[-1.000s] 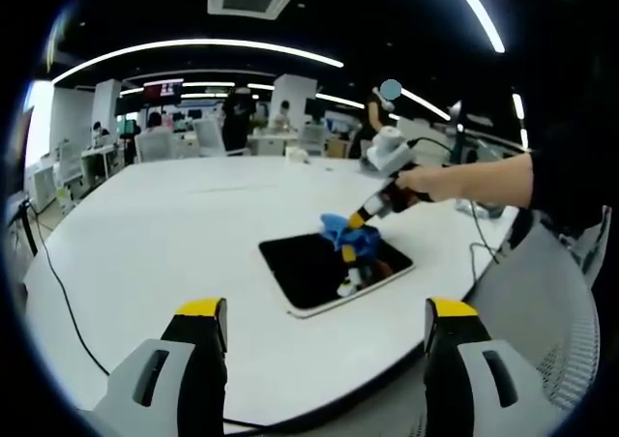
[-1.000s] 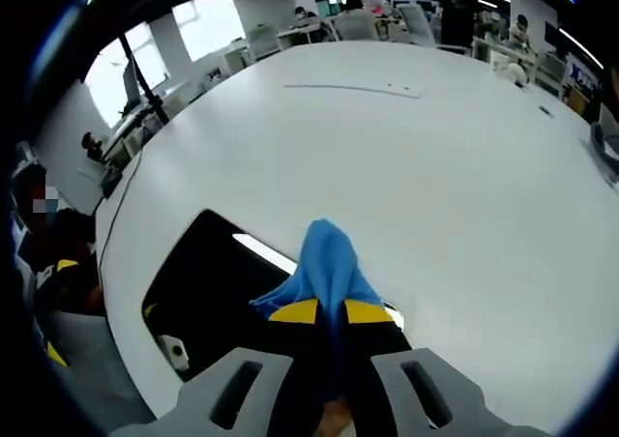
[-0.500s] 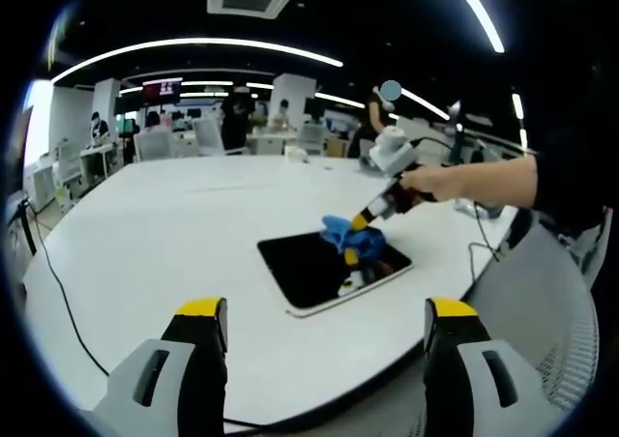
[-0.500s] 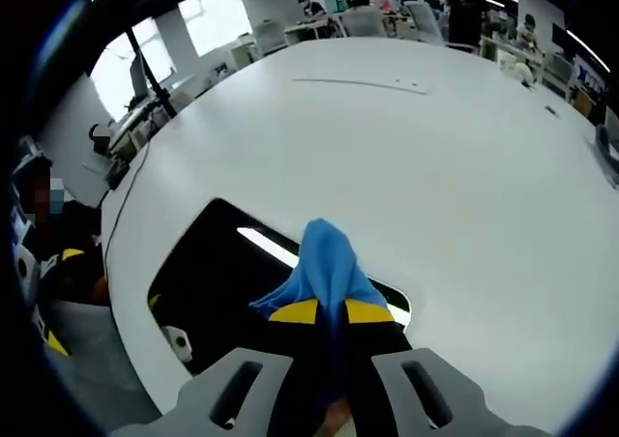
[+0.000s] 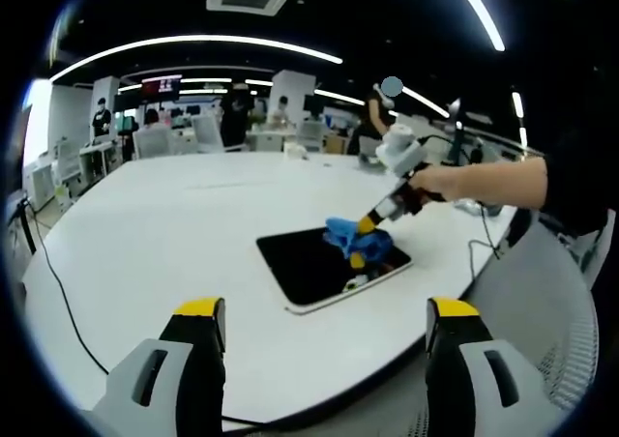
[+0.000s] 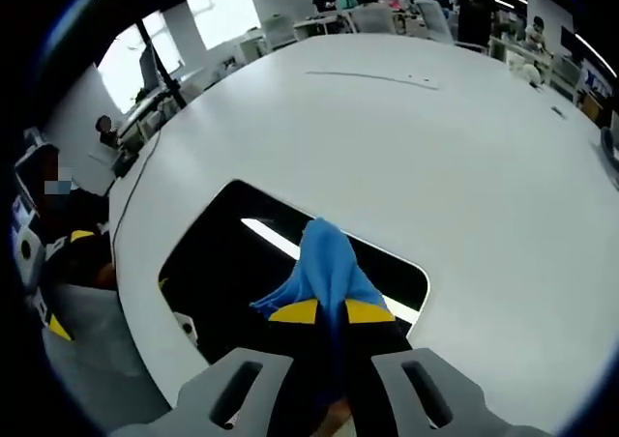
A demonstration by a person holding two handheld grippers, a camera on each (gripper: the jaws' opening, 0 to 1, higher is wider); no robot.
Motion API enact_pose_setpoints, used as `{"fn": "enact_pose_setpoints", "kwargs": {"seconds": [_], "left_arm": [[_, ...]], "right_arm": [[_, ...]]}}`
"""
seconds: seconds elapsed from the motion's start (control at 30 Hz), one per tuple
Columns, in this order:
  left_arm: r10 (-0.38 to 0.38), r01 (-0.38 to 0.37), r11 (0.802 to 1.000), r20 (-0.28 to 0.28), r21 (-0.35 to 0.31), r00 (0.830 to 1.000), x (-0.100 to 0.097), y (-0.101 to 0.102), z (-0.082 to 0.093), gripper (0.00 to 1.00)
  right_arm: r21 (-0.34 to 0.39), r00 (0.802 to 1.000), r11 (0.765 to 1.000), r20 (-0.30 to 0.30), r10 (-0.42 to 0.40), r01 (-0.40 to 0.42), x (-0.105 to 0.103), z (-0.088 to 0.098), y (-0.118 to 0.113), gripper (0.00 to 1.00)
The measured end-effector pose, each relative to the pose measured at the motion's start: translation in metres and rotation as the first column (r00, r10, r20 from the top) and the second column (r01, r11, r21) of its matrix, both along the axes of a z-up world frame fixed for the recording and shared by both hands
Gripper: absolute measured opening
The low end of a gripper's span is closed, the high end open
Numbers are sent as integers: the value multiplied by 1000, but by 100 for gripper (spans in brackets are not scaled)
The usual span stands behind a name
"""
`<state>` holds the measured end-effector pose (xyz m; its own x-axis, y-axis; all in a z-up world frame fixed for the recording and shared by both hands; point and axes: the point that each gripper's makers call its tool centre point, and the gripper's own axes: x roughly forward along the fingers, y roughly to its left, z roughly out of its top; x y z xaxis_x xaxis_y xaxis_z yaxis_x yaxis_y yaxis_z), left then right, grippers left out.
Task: Wipe the mirror surface with the cleaning cloth until all visible marks leave the cleaned area.
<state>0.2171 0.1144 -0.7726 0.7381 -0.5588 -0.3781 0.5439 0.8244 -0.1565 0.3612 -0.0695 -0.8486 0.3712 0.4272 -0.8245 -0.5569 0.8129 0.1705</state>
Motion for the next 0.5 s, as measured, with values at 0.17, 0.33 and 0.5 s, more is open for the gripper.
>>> {"fn": "enact_pose_setpoints", "kwargs": {"seconds": [0.17, 0.33, 0.5], "left_arm": [[0, 0, 1000, -3, 1, 1000, 0, 0, -1, 86], [-2, 2, 1000, -5, 1, 1000, 0, -1, -1, 85], [-3, 3, 1000, -4, 0, 1000, -1, -1, 0, 85]], "right_arm": [[9, 1000, 1000, -12, 9, -9, -10, 0, 1, 3], [4, 1000, 1000, -11, 24, -24, -22, 1, 4, 3], [-18, 999, 999, 0, 46, -46, -33, 1, 6, 3]]}}
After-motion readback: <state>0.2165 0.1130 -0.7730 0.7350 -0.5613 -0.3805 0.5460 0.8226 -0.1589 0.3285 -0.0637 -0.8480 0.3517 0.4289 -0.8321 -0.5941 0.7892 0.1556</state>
